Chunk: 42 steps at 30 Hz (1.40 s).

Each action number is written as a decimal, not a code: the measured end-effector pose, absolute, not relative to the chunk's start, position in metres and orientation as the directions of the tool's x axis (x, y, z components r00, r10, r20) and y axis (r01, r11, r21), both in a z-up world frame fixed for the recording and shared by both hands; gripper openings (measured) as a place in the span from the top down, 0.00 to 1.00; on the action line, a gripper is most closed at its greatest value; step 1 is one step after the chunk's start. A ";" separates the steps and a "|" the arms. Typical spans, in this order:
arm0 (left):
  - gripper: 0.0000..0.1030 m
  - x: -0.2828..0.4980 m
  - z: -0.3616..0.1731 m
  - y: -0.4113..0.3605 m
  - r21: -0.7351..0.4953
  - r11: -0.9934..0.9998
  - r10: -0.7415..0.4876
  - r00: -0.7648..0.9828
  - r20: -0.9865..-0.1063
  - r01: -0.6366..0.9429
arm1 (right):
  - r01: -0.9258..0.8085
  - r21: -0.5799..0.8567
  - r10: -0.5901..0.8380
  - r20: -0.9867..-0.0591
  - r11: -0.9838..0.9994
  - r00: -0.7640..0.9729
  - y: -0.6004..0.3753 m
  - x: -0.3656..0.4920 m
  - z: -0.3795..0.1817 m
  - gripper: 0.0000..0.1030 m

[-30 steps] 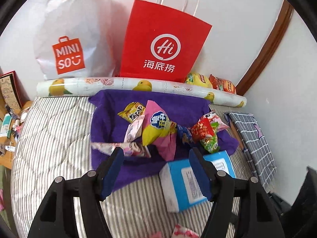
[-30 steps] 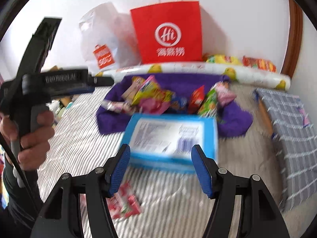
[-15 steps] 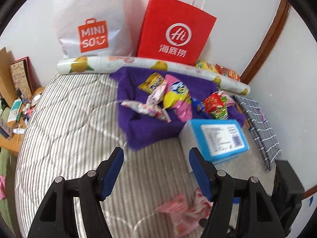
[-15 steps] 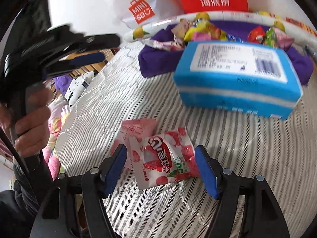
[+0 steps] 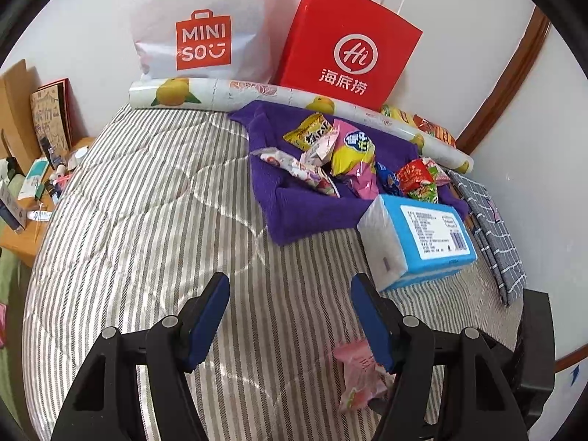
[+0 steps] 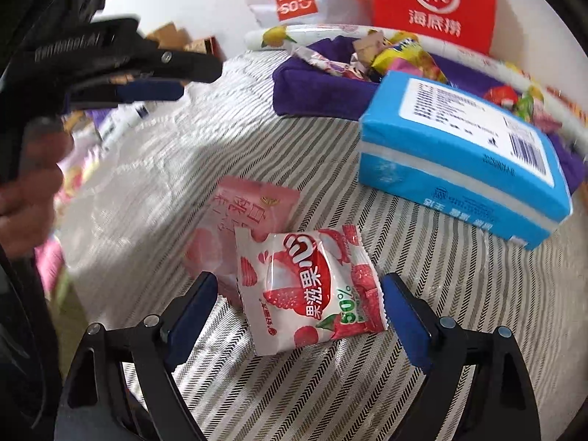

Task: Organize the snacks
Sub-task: 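Move both tools back toward the remaining packets on the bed, then grasp the red-and-white strawberry bag with the right tool while the left tool grasps the pink peach packet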

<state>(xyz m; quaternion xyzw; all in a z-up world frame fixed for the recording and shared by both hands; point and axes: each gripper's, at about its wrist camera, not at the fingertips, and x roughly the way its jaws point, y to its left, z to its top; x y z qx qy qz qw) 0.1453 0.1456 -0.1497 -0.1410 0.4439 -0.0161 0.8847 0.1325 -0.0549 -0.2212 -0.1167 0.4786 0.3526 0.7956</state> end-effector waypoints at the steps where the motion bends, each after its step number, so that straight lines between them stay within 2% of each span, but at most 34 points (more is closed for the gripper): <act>1: 0.36 0.144 -0.152 0.145 -0.263 0.960 -0.154 0.601 -0.784 -0.096 | -0.675 0.131 0.438 -0.846 0.726 0.306 -0.053 0.131 -0.222 0.13; 5: 0.36 0.140 -0.160 0.143 -0.262 0.960 -0.158 0.587 -0.794 -0.095 | -0.665 0.134 0.439 -0.841 0.735 0.317 -0.060 0.133 -0.221 0.24; 10: 0.36 0.136 -0.167 0.136 -0.260 0.961 -0.161 0.575 -0.802 -0.092 | -0.623 0.247 0.504 -0.818 0.742 0.276 -0.075 0.148 -0.219 0.34; 16: 0.36 0.130 -0.171 0.129 -0.290 0.954 -0.199 0.560 -0.804 -0.078 | -0.574 0.288 0.527 -0.793 0.767 0.307 -0.091 0.149 -0.216 0.42; 20: 0.36 0.128 -0.179 0.118 -0.292 0.954 -0.212 0.538 -0.816 -0.067 | -0.519 0.248 0.480 -0.790 0.818 0.381 -0.111 0.150 -0.211 0.44; 23: 0.36 0.128 -0.188 0.108 -0.290 0.956 -0.224 0.515 -0.827 -0.050 | -0.473 0.216 0.437 -0.791 0.854 0.428 -0.130 0.155 -0.208 0.58; 26: 0.36 0.128 -0.195 0.096 -0.280 0.960 -0.231 0.495 -0.837 -0.024 | -0.431 0.195 0.402 -0.789 0.881 0.465 -0.148 0.159 -0.206 0.58; 29: 0.36 0.130 -0.201 0.083 -0.260 0.966 -0.222 0.484 -0.846 -0.012 | -0.433 0.226 0.425 -0.787 0.873 0.447 -0.157 0.161 -0.210 0.57; 34: 0.36 0.134 -0.202 0.062 -0.143 0.990 -0.125 0.511 -0.851 0.004 | -0.437 0.170 0.389 -0.785 0.883 0.481 -0.151 0.157 -0.211 0.51; 36: 0.36 0.135 -0.202 0.055 -0.092 0.996 -0.084 0.521 -0.850 0.010 | -0.440 0.146 0.373 -0.787 0.886 0.491 -0.147 0.156 -0.212 0.42; 38: 0.44 0.135 -0.204 0.048 -0.009 1.000 -0.017 0.530 -0.848 0.017 | -0.441 0.109 0.347 -0.790 0.891 0.505 -0.142 0.158 -0.216 0.34; 39: 0.47 0.135 -0.205 0.044 0.028 0.999 0.013 0.539 -0.842 0.020 | -0.441 0.103 0.340 -0.795 0.892 0.502 -0.141 0.159 -0.218 0.33; 42: 0.65 0.134 -0.201 0.046 0.039 0.998 0.012 0.549 -0.836 0.039 | -0.434 0.107 0.334 -0.806 0.894 0.489 -0.139 0.163 -0.226 0.33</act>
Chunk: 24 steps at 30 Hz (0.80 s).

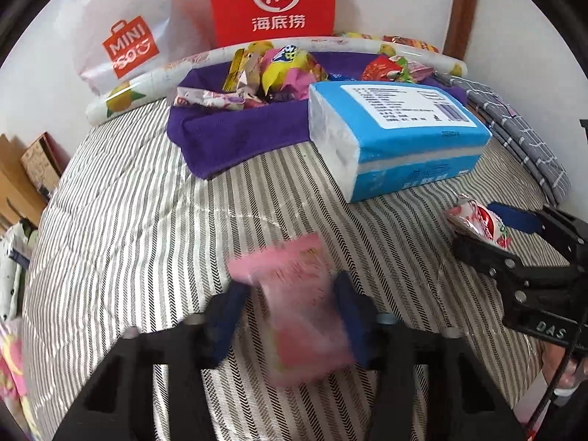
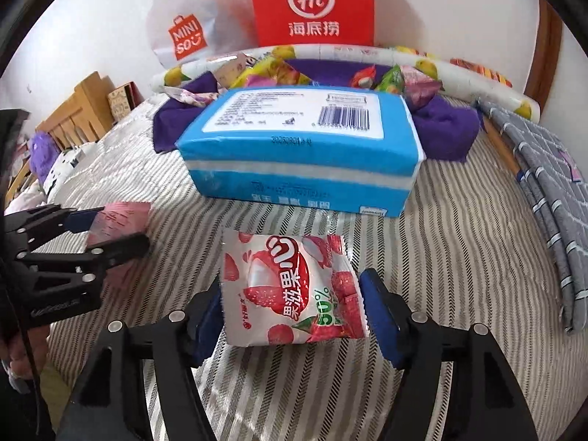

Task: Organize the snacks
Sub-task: 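Grasp the red-and-white strawberry bag with the right tool while the left tool grasps the pink peach packet, then carry the strawberry bag with the right tool while the left tool carries the peach packet to the towel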

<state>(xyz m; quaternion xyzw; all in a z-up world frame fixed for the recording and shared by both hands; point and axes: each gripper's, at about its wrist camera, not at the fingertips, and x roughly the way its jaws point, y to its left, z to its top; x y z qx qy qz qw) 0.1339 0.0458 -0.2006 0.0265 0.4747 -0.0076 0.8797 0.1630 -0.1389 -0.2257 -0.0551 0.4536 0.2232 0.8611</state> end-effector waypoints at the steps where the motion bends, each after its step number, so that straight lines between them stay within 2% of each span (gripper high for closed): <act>1: 0.65 0.134 -0.199 0.050 0.040 0.999 0.017 0.549 -0.836 0.029 | -0.431 0.101 0.330 -0.801 0.897 0.499 -0.138 0.162 -0.225 0.33; 2: 0.66 0.135 -0.199 0.054 0.035 0.999 0.018 0.549 -0.836 0.021 | -0.429 0.098 0.326 -0.803 0.898 0.499 -0.137 0.163 -0.226 0.34; 4: 0.67 0.136 -0.199 0.060 0.016 1.000 0.005 0.551 -0.834 0.015 | -0.417 0.086 0.312 -0.799 0.905 0.514 -0.137 0.163 -0.226 0.43; 8: 0.68 0.135 -0.199 0.067 -0.017 1.000 -0.017 0.553 -0.833 0.005 | -0.414 0.068 0.300 -0.795 0.908 0.527 -0.136 0.162 -0.225 0.47; 15: 0.68 0.132 -0.192 0.084 -0.103 0.995 -0.079 0.557 -0.827 -0.012 | -0.408 0.094 0.316 -0.793 0.908 0.520 -0.141 0.157 -0.217 0.48; 24: 0.68 0.127 -0.162 0.085 -0.130 0.991 -0.109 0.606 -0.788 0.008 | -0.401 0.097 0.329 -0.757 0.911 0.565 -0.142 0.147 -0.185 0.48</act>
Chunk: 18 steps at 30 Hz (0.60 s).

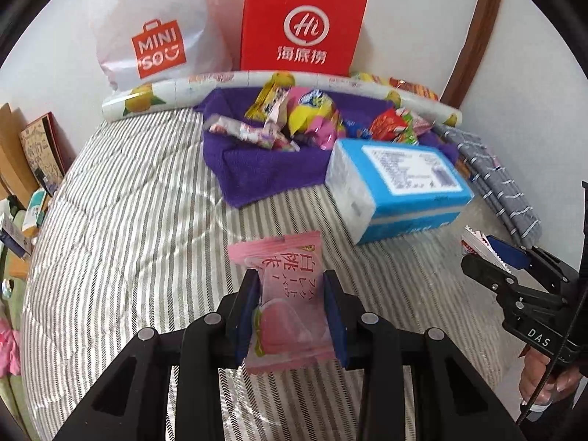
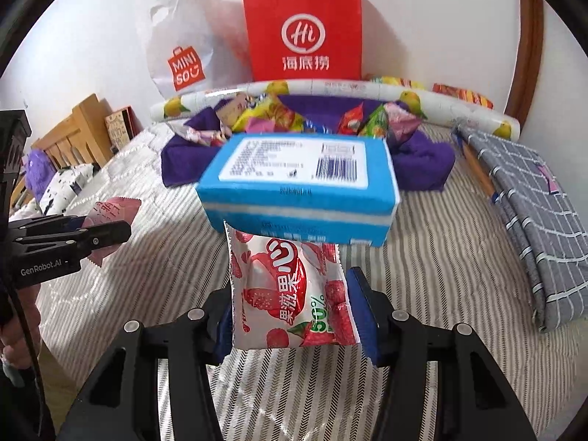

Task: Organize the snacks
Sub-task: 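Carry the strawberry bag with the right tool while the left tool carries the peach packet to the towel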

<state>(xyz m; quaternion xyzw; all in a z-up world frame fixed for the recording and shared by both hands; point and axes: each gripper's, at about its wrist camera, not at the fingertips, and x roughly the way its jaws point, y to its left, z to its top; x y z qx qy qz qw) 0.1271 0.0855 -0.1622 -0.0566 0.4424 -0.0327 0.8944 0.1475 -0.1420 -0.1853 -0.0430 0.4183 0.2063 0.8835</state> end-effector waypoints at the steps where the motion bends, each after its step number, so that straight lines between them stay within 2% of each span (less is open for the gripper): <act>1: 0.68 0.127 -0.159 0.085 -0.137 0.991 -0.116 0.609 -0.784 0.013 | -0.399 0.094 0.327 -0.754 0.912 0.570 -0.142 0.147 -0.182 0.48; 18: 0.68 0.141 -0.110 0.068 -0.181 0.982 -0.171 0.660 -0.732 0.055 | -0.362 0.086 0.318 -0.688 0.928 0.652 -0.165 0.156 -0.124 0.48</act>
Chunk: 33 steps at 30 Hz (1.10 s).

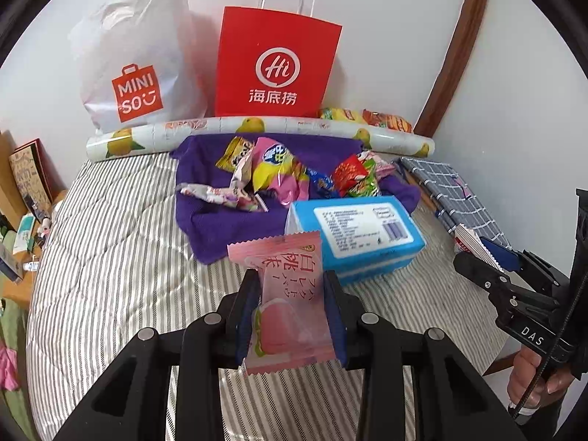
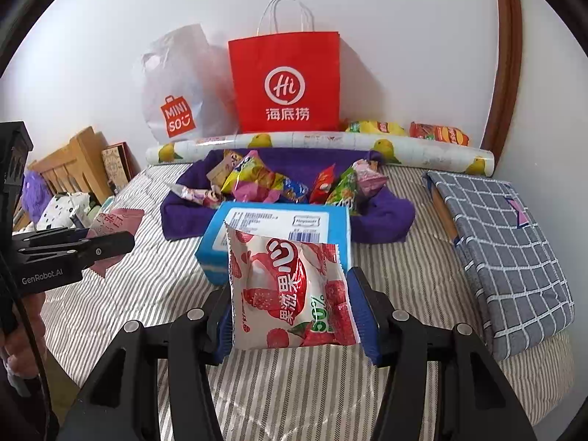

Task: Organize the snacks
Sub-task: 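Carry the strawberry bag with the right tool while the left tool carries the peach packet to the towel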

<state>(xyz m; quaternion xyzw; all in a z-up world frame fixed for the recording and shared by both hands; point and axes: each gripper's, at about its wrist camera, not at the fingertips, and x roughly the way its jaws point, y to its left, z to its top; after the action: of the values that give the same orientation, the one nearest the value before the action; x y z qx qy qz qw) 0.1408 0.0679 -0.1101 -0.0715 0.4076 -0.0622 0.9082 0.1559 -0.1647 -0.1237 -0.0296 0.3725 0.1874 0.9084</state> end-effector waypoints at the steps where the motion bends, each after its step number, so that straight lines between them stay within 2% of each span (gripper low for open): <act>1: 0.68 0.142 -0.109 0.068 -0.185 0.981 -0.176 0.660 -0.730 0.057 | -0.361 0.085 0.317 -0.685 0.929 0.656 -0.165 0.157 -0.122 0.48; 33: 0.68 0.182 -0.087 0.063 -0.236 0.968 -0.232 0.671 -0.704 0.087 | -0.320 0.103 0.310 -0.640 0.942 0.703 -0.171 0.201 -0.089 0.48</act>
<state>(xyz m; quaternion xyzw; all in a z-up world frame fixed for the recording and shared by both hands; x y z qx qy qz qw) 0.1818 0.0631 -0.0875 -0.0913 0.3961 -0.0879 0.9094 0.2011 -0.1707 -0.0888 -0.0079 0.3452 0.1706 0.9229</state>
